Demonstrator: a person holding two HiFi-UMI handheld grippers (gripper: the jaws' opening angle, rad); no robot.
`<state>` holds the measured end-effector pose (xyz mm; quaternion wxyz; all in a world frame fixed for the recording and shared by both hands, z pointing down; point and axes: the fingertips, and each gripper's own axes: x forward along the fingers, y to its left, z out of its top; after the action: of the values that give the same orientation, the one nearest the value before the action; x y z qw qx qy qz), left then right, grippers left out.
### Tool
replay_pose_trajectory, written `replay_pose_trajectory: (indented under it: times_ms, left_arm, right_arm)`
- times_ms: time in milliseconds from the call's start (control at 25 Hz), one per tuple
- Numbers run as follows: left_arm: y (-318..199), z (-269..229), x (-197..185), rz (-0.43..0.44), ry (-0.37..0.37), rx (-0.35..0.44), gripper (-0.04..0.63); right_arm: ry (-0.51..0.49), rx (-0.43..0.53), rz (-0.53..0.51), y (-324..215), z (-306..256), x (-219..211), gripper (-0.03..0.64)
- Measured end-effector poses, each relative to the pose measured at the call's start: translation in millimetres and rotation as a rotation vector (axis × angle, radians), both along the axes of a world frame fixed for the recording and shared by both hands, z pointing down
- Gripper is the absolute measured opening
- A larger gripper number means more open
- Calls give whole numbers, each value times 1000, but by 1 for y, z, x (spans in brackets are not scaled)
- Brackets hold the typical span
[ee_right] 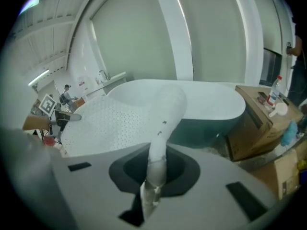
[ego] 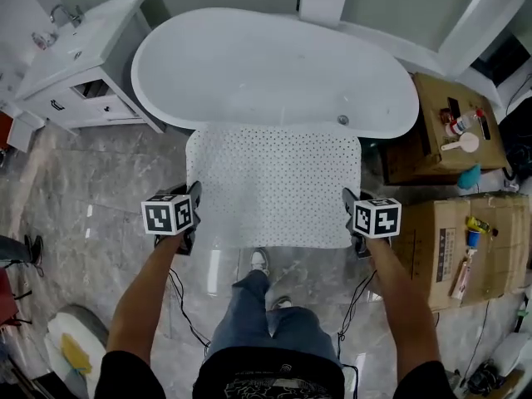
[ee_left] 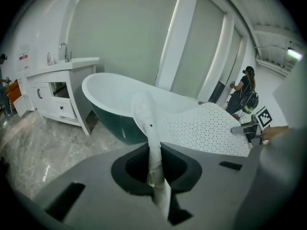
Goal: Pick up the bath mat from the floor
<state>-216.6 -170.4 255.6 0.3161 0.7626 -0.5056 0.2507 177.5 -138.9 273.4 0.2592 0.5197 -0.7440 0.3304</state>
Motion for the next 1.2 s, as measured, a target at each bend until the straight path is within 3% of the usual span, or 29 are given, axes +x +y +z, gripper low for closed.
replay_pose_trajectory:
  times_ms: [480,800,1200]
  left_arm:
    - [-67,-124,-1,5,41,169,31]
    - [-116,-188,4,10,121,321,31]
    - [-145,-254,17,58,102,505,31]
  right_arm:
    - [-20,198,92,-53,-137,-7,29]
    - [32,365,175,-89,-212,-2,29]
    - [98,542,226,-105,-279,-4,29]
